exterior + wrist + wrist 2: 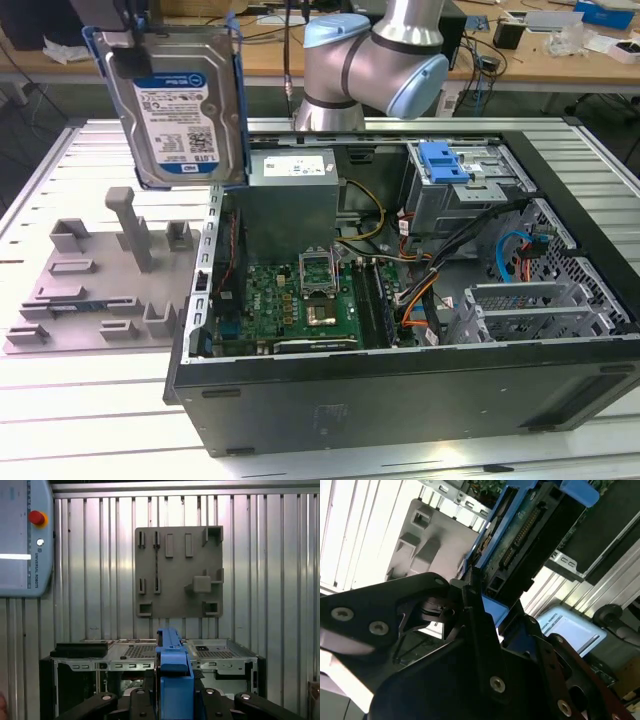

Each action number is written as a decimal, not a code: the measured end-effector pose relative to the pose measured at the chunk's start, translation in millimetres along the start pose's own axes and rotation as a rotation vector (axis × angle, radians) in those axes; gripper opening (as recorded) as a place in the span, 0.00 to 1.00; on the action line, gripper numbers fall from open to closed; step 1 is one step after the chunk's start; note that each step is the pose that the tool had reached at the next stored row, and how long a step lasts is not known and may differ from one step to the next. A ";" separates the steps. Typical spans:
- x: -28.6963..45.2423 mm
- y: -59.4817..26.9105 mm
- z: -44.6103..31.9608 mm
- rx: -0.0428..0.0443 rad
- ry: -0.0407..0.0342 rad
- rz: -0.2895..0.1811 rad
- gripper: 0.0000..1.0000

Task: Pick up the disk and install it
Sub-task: 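Pick up the disk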

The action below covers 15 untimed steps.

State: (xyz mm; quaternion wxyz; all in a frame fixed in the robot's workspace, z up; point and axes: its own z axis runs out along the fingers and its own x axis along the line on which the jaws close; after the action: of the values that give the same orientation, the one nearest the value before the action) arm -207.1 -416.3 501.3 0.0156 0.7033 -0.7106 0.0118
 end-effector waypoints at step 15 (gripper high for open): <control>23.0 -54.5 0.6 0.0000 -0.0009 0.000 0.36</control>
State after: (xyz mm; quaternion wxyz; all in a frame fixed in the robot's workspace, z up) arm -152.8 -439.9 501.3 0.0153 0.7033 -0.7107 0.0114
